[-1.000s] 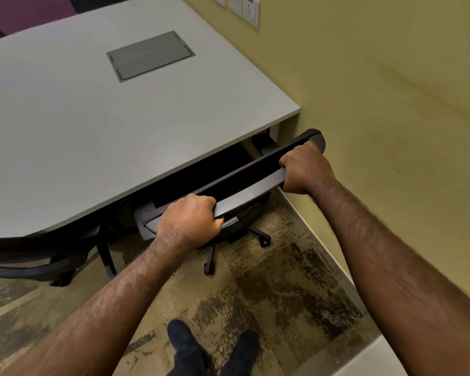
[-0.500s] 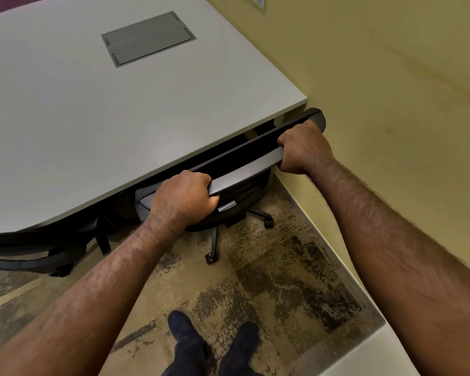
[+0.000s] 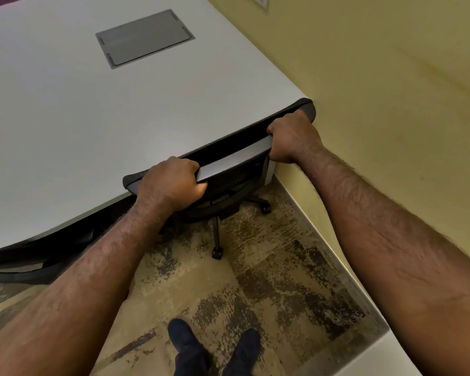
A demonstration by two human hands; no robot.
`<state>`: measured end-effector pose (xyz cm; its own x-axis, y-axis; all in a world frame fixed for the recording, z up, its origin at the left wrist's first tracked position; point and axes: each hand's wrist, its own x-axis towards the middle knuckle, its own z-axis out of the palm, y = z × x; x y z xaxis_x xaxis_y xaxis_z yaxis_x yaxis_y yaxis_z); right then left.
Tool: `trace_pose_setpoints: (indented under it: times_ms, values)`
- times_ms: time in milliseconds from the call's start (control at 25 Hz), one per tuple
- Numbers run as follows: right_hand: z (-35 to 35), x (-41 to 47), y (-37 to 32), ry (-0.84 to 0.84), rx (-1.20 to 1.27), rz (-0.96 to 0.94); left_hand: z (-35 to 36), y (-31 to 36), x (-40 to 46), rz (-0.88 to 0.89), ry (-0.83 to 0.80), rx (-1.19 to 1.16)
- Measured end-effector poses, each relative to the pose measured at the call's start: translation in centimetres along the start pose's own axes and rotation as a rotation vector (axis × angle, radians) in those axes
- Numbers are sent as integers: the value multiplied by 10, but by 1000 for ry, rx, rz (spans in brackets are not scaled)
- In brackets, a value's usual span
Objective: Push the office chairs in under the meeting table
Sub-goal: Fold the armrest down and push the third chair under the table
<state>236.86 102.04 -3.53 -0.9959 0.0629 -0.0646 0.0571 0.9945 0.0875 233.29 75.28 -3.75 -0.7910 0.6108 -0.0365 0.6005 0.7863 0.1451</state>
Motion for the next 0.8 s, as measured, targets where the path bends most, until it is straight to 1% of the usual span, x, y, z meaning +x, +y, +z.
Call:
trace_pose_setpoints:
  times_ms: [440,720,800]
  values:
    - [2,45,7,21,-2,11,-4,-13,36,-3,29,13]
    - [4,48,10,27,-15,13,-3,-11,38,12,67,15]
    - [2,47,10,29,-5,12,-4,-11,38,7,52,15]
